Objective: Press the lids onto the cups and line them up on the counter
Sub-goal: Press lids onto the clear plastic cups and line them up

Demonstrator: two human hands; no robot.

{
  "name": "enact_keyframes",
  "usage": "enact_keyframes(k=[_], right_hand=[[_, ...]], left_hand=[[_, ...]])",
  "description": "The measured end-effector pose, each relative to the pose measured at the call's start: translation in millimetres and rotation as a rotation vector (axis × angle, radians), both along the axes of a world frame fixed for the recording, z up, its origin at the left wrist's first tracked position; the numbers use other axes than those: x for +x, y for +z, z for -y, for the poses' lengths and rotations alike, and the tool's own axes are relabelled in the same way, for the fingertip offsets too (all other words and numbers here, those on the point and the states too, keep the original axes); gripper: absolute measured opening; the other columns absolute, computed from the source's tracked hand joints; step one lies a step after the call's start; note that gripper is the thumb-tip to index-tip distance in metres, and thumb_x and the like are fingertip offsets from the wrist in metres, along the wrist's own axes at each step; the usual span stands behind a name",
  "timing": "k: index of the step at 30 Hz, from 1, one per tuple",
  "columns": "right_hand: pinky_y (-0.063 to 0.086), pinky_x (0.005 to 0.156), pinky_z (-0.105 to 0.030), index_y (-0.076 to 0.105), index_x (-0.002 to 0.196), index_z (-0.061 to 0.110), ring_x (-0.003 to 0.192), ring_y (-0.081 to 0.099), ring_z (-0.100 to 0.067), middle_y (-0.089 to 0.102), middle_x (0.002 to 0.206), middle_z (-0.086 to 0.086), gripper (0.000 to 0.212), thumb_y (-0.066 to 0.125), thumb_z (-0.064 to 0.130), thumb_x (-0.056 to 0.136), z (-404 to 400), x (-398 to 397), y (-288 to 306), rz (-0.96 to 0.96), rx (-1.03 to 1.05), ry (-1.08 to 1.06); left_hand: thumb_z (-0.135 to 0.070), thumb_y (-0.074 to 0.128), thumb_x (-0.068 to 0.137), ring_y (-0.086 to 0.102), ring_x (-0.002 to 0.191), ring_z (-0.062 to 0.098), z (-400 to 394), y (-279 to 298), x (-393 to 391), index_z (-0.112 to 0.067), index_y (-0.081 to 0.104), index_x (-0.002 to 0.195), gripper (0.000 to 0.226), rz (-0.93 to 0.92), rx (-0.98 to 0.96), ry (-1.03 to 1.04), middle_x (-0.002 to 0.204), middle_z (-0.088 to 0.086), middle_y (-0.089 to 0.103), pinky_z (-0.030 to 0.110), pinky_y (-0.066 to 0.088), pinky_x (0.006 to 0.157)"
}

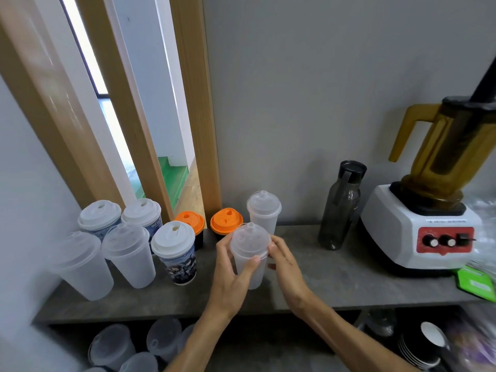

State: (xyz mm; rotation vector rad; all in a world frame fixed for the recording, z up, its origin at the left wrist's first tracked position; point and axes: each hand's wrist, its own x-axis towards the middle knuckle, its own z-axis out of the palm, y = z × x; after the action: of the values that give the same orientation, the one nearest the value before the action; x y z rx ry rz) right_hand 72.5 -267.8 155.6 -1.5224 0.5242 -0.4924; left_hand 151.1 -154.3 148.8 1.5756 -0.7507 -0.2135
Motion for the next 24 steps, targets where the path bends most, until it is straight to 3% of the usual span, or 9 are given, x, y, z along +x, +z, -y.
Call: enact_keyframes(k=[3,7,10,14,16,18,24], right_hand=[[0.046,0.079,-0.018,0.062,0.114,0.023,0.107,0.065,-0.008,0.069,0.114,0.009,0.028,0.040,0.040,0.107,23.0,5.1,18.5,-0.156,-0.049,0.056],[0.045,0.069,-0.014,0.061,0.109,0.008,0.090,0.064,-0.011,0.069,0.103,-0.003,0.038,0.035,0.035,0.109,35.7,19.6,32.9,-0.250,-0.186,0.095],[0.046,0.064,-0.009,0.061,0.112,0.013,0.087,0.064,-0.005,0.067,0.100,0.007,0.035,0.034,0.034,0.110,36.2,19.6,30.6,-0.246,-0.242,0.119],[0.053,0.078,-0.019,0.067,0.106,0.008,0.091,0.067,-0.013,0.071,0.101,-0.003,0.036,0.040,0.032,0.108,51.2,25.5,45.1,-0.311,-0.348,0.180],[0.054,0.077,-0.022,0.069,0.107,0.008,0.093,0.069,-0.014,0.073,0.103,-0.004,0.042,0.040,0.038,0.107,55.5,31.7,50.7,-0.340,-0.349,0.193],[0.054,0.078,-0.022,0.069,0.110,0.010,0.096,0.070,-0.013,0.073,0.106,-0.003,0.042,0.042,0.042,0.106,55.2,36.4,51.6,-0.346,-0.353,0.220],[0.057,0.093,-0.038,0.065,0.107,0.013,0.100,0.068,-0.017,0.070,0.109,-0.005,0.039,0.041,0.043,0.106,54.1,42.8,47.4,-0.369,-0.479,0.224]], left_hand=[[-0.053,0.067,0.087,0.043,0.128,-0.009,-3.7,5.1,3.7,-0.047,0.027,0.138,0.064,0.156,0.131,-0.008,0.138,-0.037,0.039,0.015,0.044,0.098],[-0.069,0.052,0.088,0.043,0.129,-0.003,-5.9,-1.6,13.9,-0.041,0.023,0.144,0.068,0.359,0.287,0.049,0.144,-0.025,0.039,0.035,0.041,0.110],[-0.071,0.044,0.089,0.043,0.127,0.003,-4.9,-3.6,16.0,-0.035,0.023,0.146,0.071,0.448,0.357,0.098,0.143,-0.014,0.041,0.040,0.038,0.110],[-0.073,0.036,0.089,0.043,0.128,0.009,-5.7,-3.4,18.3,-0.029,0.028,0.142,0.069,0.575,0.439,0.171,0.140,-0.008,0.044,0.046,0.030,0.114],[-0.076,0.026,0.089,0.040,0.133,0.010,-6.8,-3.2,20.0,-0.028,0.028,0.142,0.072,0.615,0.495,0.192,0.142,-0.006,0.044,0.047,0.022,0.119],[-0.077,0.016,0.089,0.036,0.138,0.014,-7.6,-2.9,18.6,-0.024,0.027,0.143,0.076,0.655,0.557,0.210,0.145,-0.002,0.041,0.047,0.015,0.122],[-0.079,0.000,0.087,0.018,0.148,0.017,-6.1,-0.4,18.7,-0.016,0.016,0.151,0.091,0.705,0.677,0.195,0.156,0.004,0.026,0.046,0.001,0.124]])
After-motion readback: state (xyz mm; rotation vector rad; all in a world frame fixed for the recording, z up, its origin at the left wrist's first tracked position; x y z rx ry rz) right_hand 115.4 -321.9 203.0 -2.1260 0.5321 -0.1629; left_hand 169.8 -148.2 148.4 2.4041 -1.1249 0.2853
